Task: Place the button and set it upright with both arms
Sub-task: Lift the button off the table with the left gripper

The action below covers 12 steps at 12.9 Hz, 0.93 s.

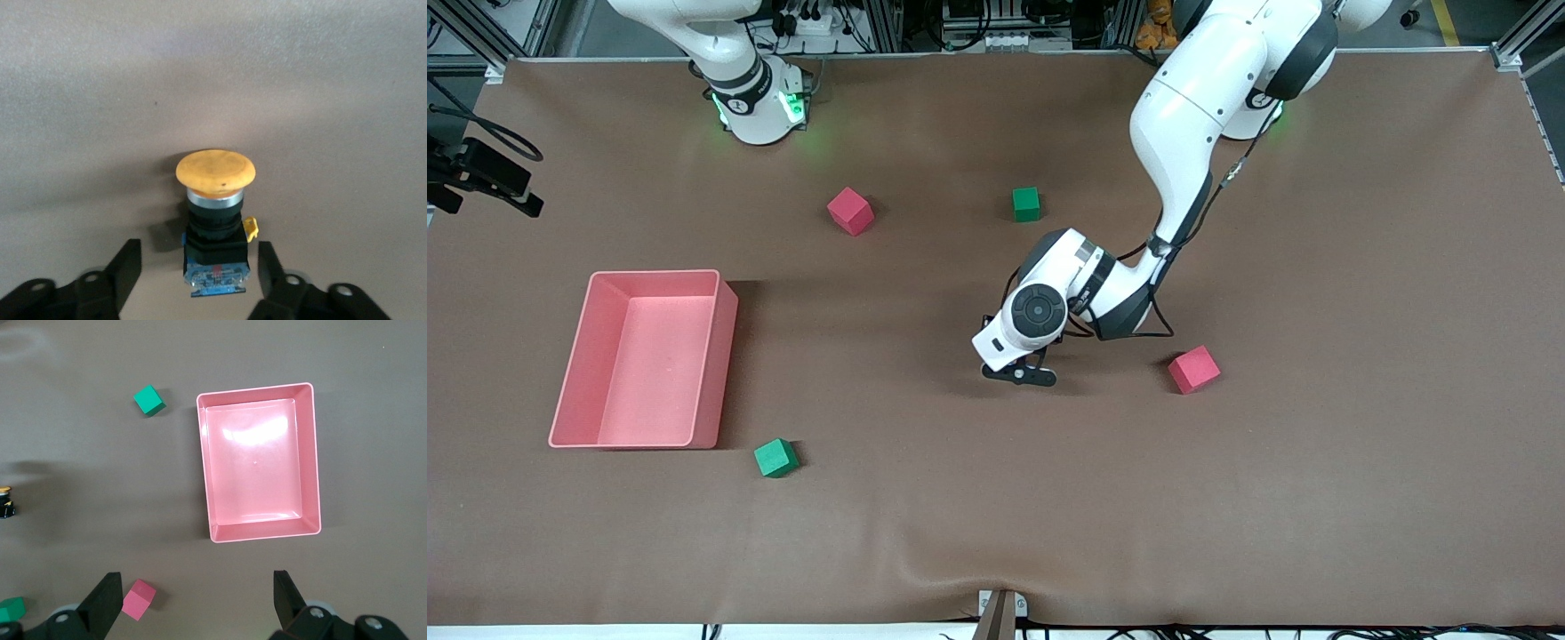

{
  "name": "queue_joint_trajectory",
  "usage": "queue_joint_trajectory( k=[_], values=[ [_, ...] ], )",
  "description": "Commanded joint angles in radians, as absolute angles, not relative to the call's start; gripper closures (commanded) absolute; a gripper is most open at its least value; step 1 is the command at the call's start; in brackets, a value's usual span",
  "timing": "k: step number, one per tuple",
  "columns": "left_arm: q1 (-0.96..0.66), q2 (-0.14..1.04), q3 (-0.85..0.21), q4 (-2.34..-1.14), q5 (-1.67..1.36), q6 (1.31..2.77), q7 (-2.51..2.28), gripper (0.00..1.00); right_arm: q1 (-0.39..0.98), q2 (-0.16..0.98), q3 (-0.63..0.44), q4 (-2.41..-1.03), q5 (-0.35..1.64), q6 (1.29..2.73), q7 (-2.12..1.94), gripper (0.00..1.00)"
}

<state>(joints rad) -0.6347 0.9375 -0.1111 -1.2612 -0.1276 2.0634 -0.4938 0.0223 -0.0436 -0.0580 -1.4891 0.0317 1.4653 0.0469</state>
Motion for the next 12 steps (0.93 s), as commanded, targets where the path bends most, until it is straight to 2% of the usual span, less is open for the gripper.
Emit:
queue_joint_trajectory(
  k=[1,2,3,4,6,7,12],
  values=[
    [-0.647,0.954,-0.1,-1.23,-0.143,2.071,-0.482,0.33,0.038,-0.054,-0.069,-1.486,0.028,1.447,0.034,0.0],
    [-0.647,0.953,-0.1,-1.232,-0.143,2.071,-0.482,0.34,0.038,-0.054,-0.071,-1.486,0.028,1.445,0.034,0.0],
    [-0.647,0.953,-0.097,-1.232,-0.143,2.071,-0.482,0.45,0.04,-0.054,-0.071,-1.486,0.028,1.445,0.034,0.0],
    [-0.647,0.953,-0.097,-1.232,-0.143,2.071,-0.482,0.64,0.04,-0.054,-0.071,-1.486,0.028,1.445,0.034,0.0],
    [-0.65,0.945,-0.1,-1.239,-0.144,2.069,-0.497,0.93,0.038,-0.055,-0.071,-1.486,0.028,1.443,0.034,0.0],
    [-0.655,0.939,-0.1,-1.241,-0.146,2.065,-0.503,1.0,0.038,-0.054,-0.071,-1.486,0.028,1.443,0.034,0.0],
    [-0.709,0.882,-0.091,-1.239,-0.129,2.065,-0.676,1.0,0.038,-0.054,-0.071,-1.488,0.028,1.442,0.034,0.0]
  ],
)
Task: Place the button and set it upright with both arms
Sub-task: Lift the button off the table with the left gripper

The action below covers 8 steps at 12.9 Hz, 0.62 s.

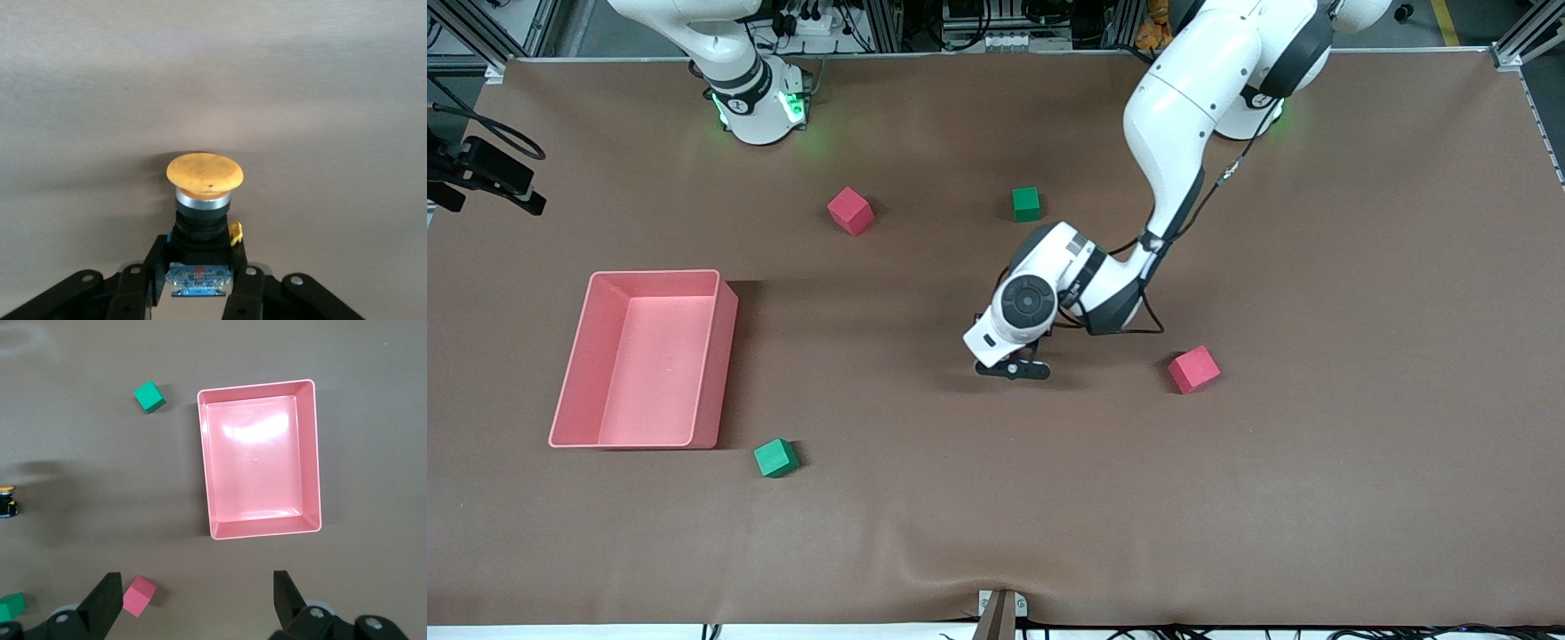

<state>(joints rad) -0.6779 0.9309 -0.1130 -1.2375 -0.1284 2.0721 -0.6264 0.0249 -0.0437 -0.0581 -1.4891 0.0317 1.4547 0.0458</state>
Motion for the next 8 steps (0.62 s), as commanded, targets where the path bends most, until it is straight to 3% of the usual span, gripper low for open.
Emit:
queue_joint_trajectory(
  k=[1,5,8],
  values=[
    [-0.713,0.856,-0.091,-1.239,-0.102,2.06,-0.683,1.0,0.038,-0.054,-0.071,-1.488,0.028,1.442,0.034,0.0],
    [-0.773,0.763,-0.094,-1.246,0.127,2.037,-0.861,1.0,0.034,-0.054,-0.071,-1.488,0.028,1.437,0.035,0.0],
    [-0.862,0.77,-0.094,-1.246,0.373,2.071,-1.223,1.0,0.035,-0.054,-0.071,-1.488,0.028,1.437,0.035,0.0]
  ],
)
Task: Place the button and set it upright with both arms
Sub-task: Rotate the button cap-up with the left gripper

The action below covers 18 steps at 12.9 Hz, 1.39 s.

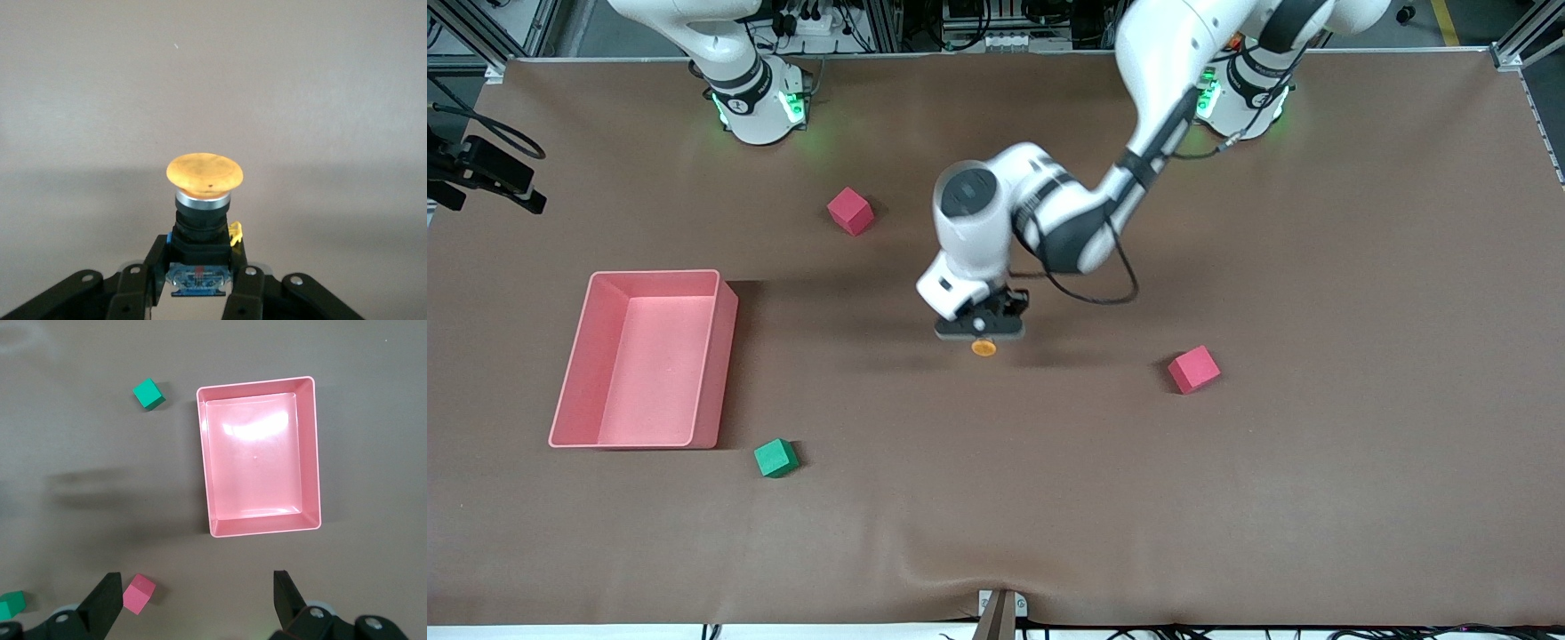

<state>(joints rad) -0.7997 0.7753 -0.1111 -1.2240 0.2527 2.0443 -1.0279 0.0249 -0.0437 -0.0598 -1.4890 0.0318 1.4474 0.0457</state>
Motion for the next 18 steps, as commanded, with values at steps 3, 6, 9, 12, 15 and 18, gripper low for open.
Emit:
queue_joint_trajectory(
  k=[3,6,9,12,15,18],
  values=[
    [-0.91,0.79,-0.097,-1.247,0.564,2.115,-1.518,1.0,0.035,-0.054,-0.071,-1.488,0.028,1.437,0.034,0.0],
    [-0.976,0.834,-0.095,-1.258,0.795,2.161,-1.78,1.0,0.037,-0.054,-0.071,-1.488,0.028,1.436,0.035,0.0],
    [-1.014,0.874,-0.1,-1.278,1.049,2.163,-1.991,1.0,0.038,-0.054,-0.071,-1.488,0.028,1.434,0.034,0.0],
    [-1.042,0.931,-0.1,-1.305,1.256,2.163,-2.112,1.0,0.04,-0.054,-0.071,-1.488,0.028,1.434,0.034,0.0],
    [-1.051,0.991,-0.1,-1.324,1.518,2.163,-2.351,1.0,0.041,-0.054,-0.071,-1.488,0.028,1.434,0.035,0.0],
    [-1.052,1.006,-0.1,-1.367,1.653,2.163,-2.464,1.0,0.043,-0.055,-0.071,-1.488,0.028,1.434,0.035,0.0]
  ],
)
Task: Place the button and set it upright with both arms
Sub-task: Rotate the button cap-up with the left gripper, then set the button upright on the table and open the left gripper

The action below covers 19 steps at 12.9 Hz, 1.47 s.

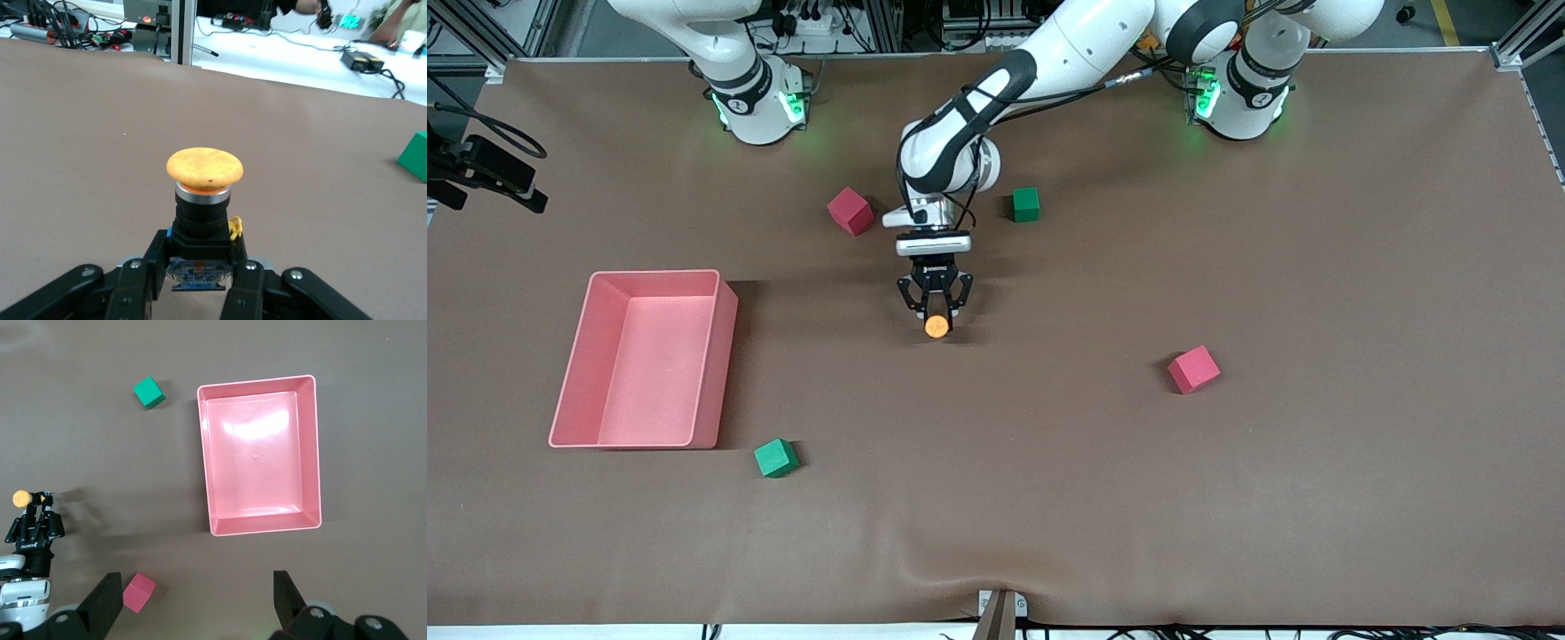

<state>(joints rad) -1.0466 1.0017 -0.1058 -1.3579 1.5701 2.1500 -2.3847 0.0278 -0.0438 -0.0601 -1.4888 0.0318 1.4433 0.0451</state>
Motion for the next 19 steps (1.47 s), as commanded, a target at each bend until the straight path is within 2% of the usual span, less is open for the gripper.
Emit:
queue_joint_trajectory(
  k=[1,6,8,9,10,11,15,19],
  values=[
    [-1.054,1.008,-0.097,-1.376,1.655,2.163,-2.464,1.0,0.043,-0.055,-0.071,-1.488,0.028,1.434,0.035,0.0],
    [-1.071,1.043,-0.095,-1.381,1.697,2.145,-2.464,1.0,0.044,-0.057,-0.071,-1.489,0.028,1.434,0.035,0.0],
    [-1.072,1.049,-0.095,-1.381,1.689,2.145,-2.465,0.84,0.044,-0.057,-0.071,-1.491,0.028,1.434,0.035,0.0],
    [-1.072,1.052,-0.095,-1.379,1.683,2.145,-2.467,0.83,0.044,-0.057,-0.072,-1.491,0.028,1.433,0.035,0.0],
    [-1.072,1.051,-0.097,-1.382,1.681,2.145,-2.467,0.21,0.044,-0.057,-0.072,-1.491,0.028,1.43,0.035,0.0],
    [-1.071,1.042,-0.101,-1.39,1.678,2.146,-2.467,0.0,0.044,-0.057,-0.072,-1.491,0.028,1.43,0.035,0.0],
    [-1.062,0.987,-0.179,-1.387,1.401,2.152,-2.445,0.0,0.06,-0.057,-0.092,-1.491,0.028,1.43,0.035,0.0],
    [-1.063,0.878,-0.238,-1.385,0.99,2.145,-2.267,0.0,0.069,-0.057,-0.101,-1.491,0.028,1.428,0.035,0.0]
  ],
)
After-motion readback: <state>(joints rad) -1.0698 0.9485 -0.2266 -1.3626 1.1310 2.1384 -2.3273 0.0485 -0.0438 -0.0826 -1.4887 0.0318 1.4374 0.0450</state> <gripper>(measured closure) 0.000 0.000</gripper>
